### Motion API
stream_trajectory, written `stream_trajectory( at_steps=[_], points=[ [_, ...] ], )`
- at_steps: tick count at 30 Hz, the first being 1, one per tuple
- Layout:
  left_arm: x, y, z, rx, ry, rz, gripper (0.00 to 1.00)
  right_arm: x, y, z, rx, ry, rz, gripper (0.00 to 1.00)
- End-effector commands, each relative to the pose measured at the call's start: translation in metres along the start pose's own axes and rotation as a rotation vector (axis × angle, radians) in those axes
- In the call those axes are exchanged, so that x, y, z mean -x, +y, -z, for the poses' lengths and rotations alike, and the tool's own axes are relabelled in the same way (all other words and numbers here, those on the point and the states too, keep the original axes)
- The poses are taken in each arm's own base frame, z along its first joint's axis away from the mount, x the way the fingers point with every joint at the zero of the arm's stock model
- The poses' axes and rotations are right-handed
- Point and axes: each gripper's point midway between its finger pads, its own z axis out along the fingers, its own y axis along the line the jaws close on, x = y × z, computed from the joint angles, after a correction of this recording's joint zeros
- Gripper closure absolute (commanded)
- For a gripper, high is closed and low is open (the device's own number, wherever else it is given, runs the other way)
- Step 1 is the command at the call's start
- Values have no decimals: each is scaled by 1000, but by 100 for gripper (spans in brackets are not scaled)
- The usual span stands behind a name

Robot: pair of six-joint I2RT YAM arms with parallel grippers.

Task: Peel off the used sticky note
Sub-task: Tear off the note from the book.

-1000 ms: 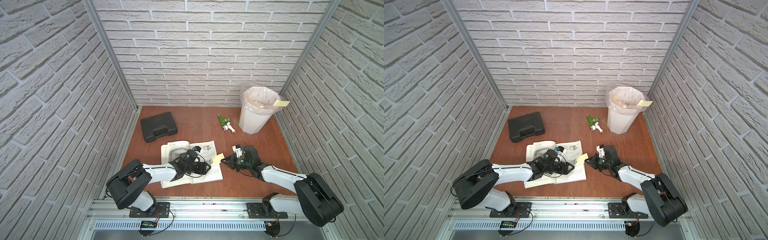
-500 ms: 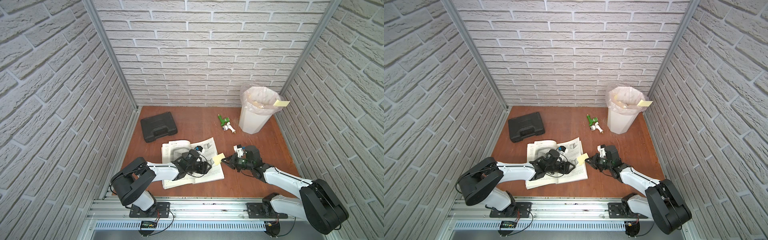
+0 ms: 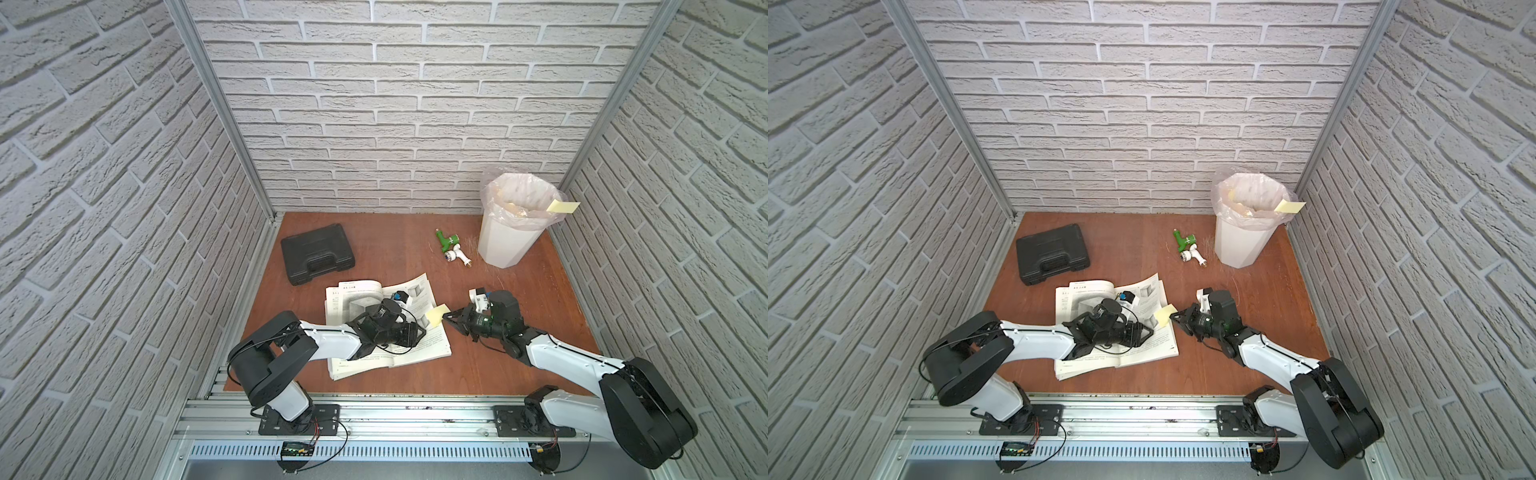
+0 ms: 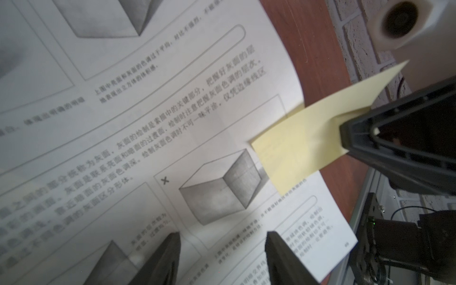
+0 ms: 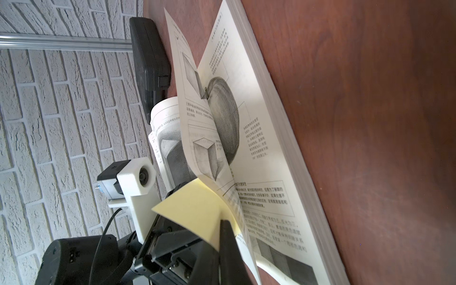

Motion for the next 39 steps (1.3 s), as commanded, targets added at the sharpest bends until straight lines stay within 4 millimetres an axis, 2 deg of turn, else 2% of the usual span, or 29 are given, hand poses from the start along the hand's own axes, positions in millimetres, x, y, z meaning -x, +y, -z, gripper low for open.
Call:
stream_trajectory(
  at_steps=[1, 14, 21, 27, 33, 39],
  points=[
    [-52, 39, -5, 142, 172, 46, 40, 10, 23, 3, 69, -60, 22, 97],
    [-55, 40, -7, 206, 182, 14, 40, 15, 38, 3, 110, -114, -16, 97],
    [-56, 37, -8, 226, 185, -12, 40, 8, 43, -3, 101, -93, 12, 97],
    [-57, 33, -11, 248, 199, -46, 40, 2, 38, 2, 47, -99, 65, 97],
    [-58, 32, -15, 264, 218, -60, 40, 2, 49, 6, 68, -101, 69, 97],
    [-59, 33, -16, 270, 223, -59, 40, 1, 55, 2, 87, -90, 50, 97]
  ],
)
